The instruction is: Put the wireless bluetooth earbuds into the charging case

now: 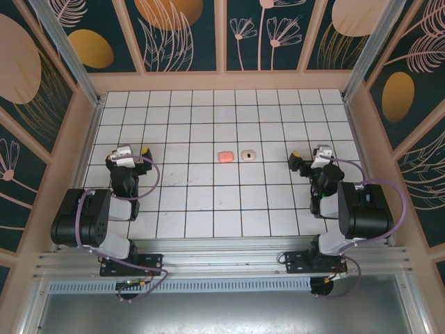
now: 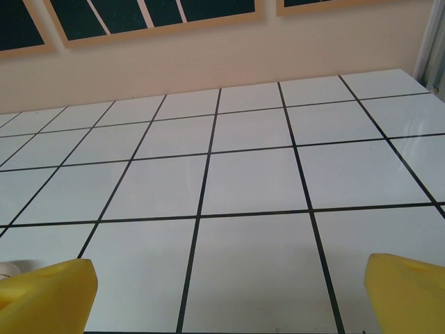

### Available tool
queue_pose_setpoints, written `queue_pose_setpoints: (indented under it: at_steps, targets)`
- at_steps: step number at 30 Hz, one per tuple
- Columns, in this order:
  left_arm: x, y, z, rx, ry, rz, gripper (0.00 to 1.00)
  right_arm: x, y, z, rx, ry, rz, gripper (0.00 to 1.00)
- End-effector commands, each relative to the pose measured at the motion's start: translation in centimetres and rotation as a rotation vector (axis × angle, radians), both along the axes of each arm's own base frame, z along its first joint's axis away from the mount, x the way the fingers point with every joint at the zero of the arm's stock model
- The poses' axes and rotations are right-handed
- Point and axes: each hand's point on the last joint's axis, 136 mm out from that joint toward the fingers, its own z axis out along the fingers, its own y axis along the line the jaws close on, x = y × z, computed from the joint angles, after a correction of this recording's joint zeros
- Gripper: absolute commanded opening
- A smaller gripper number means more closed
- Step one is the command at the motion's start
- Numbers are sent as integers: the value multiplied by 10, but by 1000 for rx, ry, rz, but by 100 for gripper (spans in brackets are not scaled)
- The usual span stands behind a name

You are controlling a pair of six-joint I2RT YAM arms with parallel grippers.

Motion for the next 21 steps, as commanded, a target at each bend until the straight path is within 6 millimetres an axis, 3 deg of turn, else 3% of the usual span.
queue_pose_setpoints:
  at_steps: [1,21]
  targets:
    - [2,0,4,-17,-16,-7,99,5,-2,8,10,-26,-4,99]
    - [2,-1,5,-19,-18,-10,99,5,-2,8,10,-26,-4,99]
